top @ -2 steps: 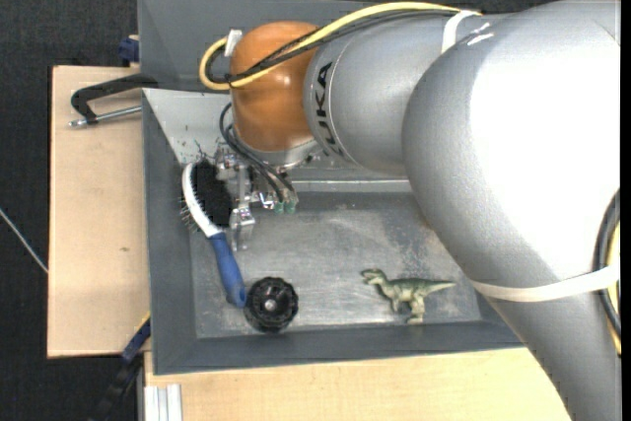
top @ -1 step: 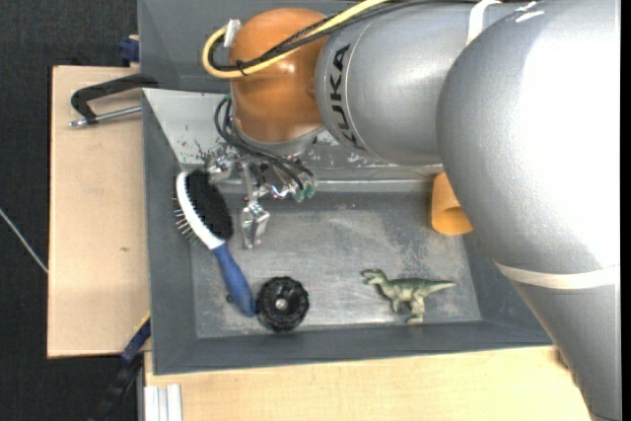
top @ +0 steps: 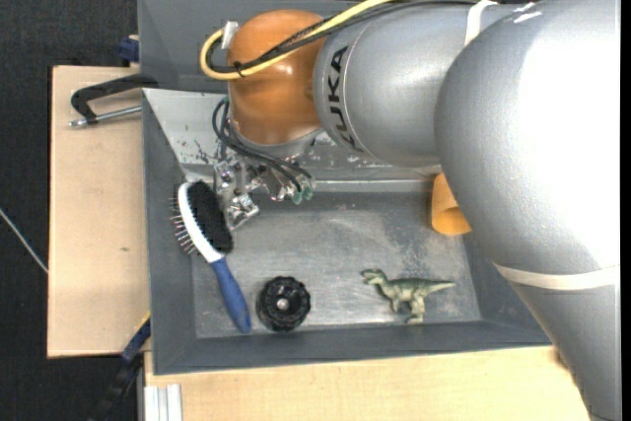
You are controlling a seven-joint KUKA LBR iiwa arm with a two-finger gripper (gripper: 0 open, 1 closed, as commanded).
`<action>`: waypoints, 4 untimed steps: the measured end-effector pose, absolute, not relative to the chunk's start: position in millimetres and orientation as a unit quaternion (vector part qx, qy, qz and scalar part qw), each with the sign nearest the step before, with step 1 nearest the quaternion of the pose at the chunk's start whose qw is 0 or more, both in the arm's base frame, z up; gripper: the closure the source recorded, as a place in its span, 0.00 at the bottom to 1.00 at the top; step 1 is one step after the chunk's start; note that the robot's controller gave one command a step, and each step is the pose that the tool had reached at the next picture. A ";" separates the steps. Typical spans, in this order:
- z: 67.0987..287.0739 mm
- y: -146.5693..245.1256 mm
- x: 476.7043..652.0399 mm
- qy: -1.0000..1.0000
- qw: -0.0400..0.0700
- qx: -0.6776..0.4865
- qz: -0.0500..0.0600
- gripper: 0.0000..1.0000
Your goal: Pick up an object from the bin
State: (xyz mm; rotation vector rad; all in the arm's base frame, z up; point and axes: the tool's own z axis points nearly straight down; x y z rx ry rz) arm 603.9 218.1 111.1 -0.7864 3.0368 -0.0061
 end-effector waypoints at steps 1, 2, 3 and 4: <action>110.1 216.6 603.3 0.968 0.000 -0.250 -0.003 0.00; 109.6 208.4 526.2 0.980 0.025 -0.196 0.001 0.00; 106.6 146.3 513.5 0.991 0.000 -0.133 0.000 0.00; 82.1 142.5 513.0 0.985 0.015 -0.174 0.003 0.00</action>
Offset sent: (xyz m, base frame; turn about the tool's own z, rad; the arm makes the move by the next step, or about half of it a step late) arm 0.0000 0.0000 0.0000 0.0000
